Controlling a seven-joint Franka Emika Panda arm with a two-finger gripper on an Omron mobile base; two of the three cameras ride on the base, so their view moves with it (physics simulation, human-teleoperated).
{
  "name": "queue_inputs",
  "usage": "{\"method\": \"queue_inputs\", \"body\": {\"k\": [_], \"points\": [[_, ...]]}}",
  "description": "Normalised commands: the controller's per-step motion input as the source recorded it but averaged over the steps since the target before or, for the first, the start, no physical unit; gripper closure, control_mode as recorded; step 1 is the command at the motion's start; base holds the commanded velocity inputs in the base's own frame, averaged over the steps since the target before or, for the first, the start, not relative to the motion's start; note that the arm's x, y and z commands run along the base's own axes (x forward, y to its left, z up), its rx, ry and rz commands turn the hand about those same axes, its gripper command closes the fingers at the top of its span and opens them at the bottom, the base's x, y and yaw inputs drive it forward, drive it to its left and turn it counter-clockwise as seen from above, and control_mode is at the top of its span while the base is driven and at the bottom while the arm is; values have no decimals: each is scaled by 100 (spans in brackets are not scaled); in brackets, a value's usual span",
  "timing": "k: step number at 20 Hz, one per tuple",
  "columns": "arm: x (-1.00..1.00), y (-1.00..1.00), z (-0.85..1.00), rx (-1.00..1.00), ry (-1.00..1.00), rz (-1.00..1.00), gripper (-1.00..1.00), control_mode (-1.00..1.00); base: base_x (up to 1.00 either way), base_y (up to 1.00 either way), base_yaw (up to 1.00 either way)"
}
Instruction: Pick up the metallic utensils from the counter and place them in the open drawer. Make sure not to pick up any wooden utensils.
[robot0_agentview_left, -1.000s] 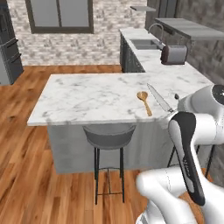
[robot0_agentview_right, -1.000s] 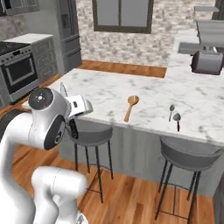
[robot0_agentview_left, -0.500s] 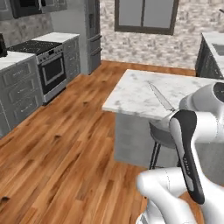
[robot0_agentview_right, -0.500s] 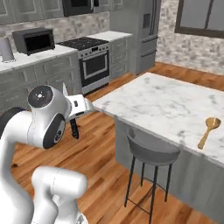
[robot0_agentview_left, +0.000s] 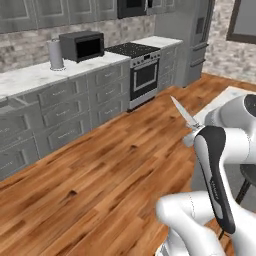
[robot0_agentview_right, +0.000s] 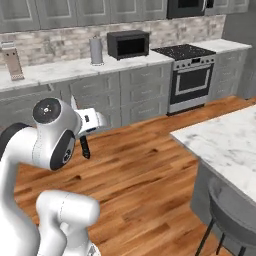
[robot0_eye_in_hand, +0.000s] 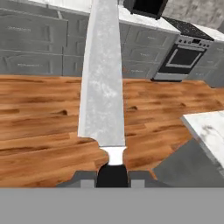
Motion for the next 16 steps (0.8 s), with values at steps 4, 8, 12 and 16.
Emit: {"method": "queue_inputs", "body": {"k": [4, 8, 12, 16], "points": [[0, 0, 0, 0, 0, 0, 100, 100, 60, 36, 47], [0, 0, 0, 0, 0, 0, 100, 100, 100, 7, 23], [0, 0, 0, 0, 0, 0, 100, 100, 98, 4, 23], [0, 0, 0, 0, 0, 0, 100, 100, 80, -14, 35]]}}
